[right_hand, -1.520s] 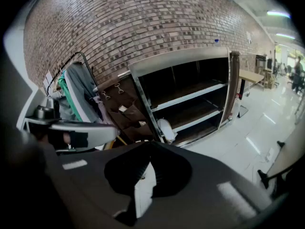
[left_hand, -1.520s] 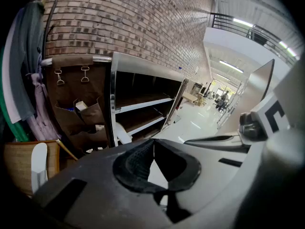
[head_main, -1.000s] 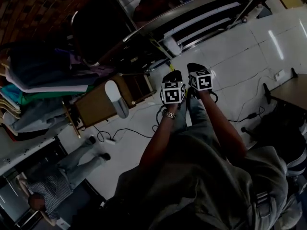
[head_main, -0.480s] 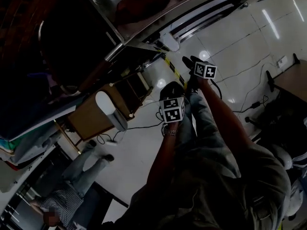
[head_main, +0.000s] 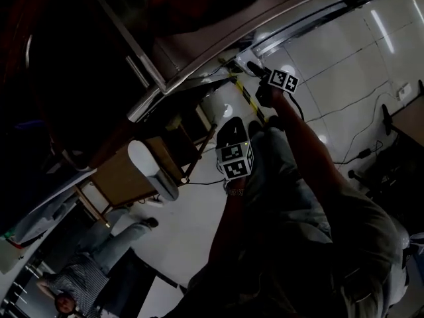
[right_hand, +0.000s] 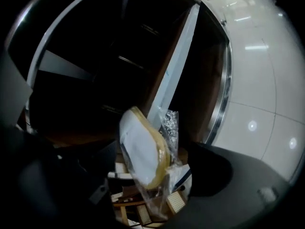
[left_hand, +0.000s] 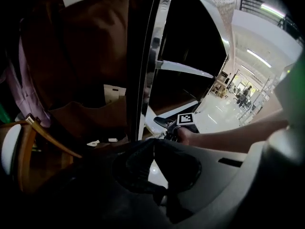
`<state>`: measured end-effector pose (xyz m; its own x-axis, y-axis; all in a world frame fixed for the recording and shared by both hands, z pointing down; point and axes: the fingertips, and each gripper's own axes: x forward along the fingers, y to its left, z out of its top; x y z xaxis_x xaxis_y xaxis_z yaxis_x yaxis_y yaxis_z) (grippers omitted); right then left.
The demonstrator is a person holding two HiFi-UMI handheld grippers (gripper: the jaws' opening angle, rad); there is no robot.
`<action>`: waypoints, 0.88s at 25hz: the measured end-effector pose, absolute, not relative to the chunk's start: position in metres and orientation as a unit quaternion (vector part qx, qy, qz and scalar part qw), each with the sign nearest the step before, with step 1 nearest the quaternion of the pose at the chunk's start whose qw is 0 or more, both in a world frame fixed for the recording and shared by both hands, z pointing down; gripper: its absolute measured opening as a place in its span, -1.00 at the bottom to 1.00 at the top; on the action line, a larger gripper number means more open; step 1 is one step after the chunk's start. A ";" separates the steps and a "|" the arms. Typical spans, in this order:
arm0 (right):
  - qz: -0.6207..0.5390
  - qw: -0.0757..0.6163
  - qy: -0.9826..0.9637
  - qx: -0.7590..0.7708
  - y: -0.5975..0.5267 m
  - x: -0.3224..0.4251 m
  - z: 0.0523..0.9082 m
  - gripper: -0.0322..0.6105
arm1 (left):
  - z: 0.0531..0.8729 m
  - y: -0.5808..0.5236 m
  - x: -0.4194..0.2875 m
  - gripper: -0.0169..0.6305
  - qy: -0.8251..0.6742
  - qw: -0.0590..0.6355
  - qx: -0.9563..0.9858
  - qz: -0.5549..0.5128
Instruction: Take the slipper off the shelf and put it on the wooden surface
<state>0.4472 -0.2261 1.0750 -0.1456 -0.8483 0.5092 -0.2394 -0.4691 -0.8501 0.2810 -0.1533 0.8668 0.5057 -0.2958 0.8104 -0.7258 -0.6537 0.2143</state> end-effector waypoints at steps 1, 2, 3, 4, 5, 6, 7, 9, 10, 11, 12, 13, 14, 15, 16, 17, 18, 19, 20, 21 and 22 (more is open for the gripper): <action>-0.607 0.253 0.454 -0.601 -0.235 0.445 1.084 0.52 | 0.868 -0.160 0.280 -0.93 -0.316 0.275 0.823 0.384; -0.604 0.256 0.459 -0.599 -0.242 0.445 1.090 0.50 | 0.870 -0.165 0.280 -0.93 -0.321 0.275 0.823 0.381; -0.601 0.256 0.465 -0.598 -0.249 0.445 1.092 0.26 | 0.872 -0.169 0.280 -0.93 -0.325 0.276 0.822 0.378; -0.594 0.250 0.475 -0.599 -0.253 0.446 1.090 -0.13 | 0.873 -0.172 0.280 -0.93 -0.328 0.277 0.821 0.377; -0.584 0.237 0.489 -0.603 -0.256 0.447 1.083 -0.31 | 0.872 -0.174 0.280 -0.93 -0.330 0.279 0.819 0.378; -0.572 0.220 0.504 -0.609 -0.258 0.447 1.072 -0.48 | 0.869 -0.176 0.280 -0.93 -0.331 0.281 0.817 0.380; -0.559 0.201 0.518 -0.615 -0.257 0.447 1.059 -0.59 | 0.865 -0.177 0.280 -0.93 -0.332 0.283 0.814 0.383; -0.539 0.169 0.531 -0.632 -0.251 0.451 1.026 -0.68 | 0.850 -0.179 0.280 -0.93 -0.333 0.291 0.810 0.387; -0.533 0.149 0.529 -0.644 -0.243 0.455 1.008 -0.69 | 0.840 -0.180 0.281 -0.93 -0.332 0.295 0.807 0.388; -0.529 0.119 0.522 -0.659 -0.231 0.460 0.990 -0.70 | 0.827 -0.179 0.283 -0.93 -0.331 0.298 0.806 0.390; -0.525 0.077 0.512 -0.675 -0.213 0.465 0.973 -0.71 | 0.814 -0.177 0.285 -0.93 -0.330 0.301 0.805 0.391; -0.520 0.024 0.501 -0.691 -0.192 0.470 0.956 -0.71 | 0.800 -0.174 0.289 -0.93 -0.328 0.304 0.804 0.392; -0.511 -0.028 0.492 -0.704 -0.171 0.475 0.936 -0.71 | 0.787 -0.172 0.295 -0.93 -0.327 0.305 0.804 0.391; -0.501 -0.074 0.484 -0.714 -0.152 0.479 0.913 -0.71 | 0.774 -0.170 0.303 -0.93 -0.327 0.305 0.806 0.389; -0.490 -0.109 0.477 -0.721 -0.133 0.483 0.888 -0.71 | 0.762 -0.168 0.313 -0.93 -0.325 0.305 0.808 0.384; -0.479 -0.136 0.473 -0.727 -0.117 0.486 0.861 -0.71 | 0.750 -0.165 0.325 -0.93 -0.323 0.304 0.813 0.378; -0.467 -0.156 0.471 -0.732 -0.102 0.488 0.835 -0.71 | 0.737 -0.162 0.337 -0.93 -0.319 0.304 0.817 0.370; -0.457 -0.169 0.471 -0.735 -0.091 0.489 0.812 -0.71 | 0.724 -0.159 0.349 -0.93 -0.313 0.305 0.823 0.363; -0.449 -0.175 0.472 -0.738 -0.083 0.490 0.792 -0.71 | 0.710 -0.156 0.360 -0.93 -0.305 0.305 0.829 0.356; -0.446 -0.174 0.475 -0.739 -0.077 0.491 0.775 -0.71 | 0.695 -0.154 0.368 -0.93 -0.298 0.302 0.835 0.350; -0.444 -0.168 0.478 -0.738 -0.073 0.493 0.762 -0.71 | 0.680 -0.151 0.374 -0.93 -0.293 0.295 0.841 0.345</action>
<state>0.4929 -0.0727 0.7621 0.1474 -0.5571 0.8173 -0.8562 -0.4856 -0.1766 0.3740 -0.1505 0.6802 0.5899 -0.2901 0.7535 -0.6973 -0.6536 0.2943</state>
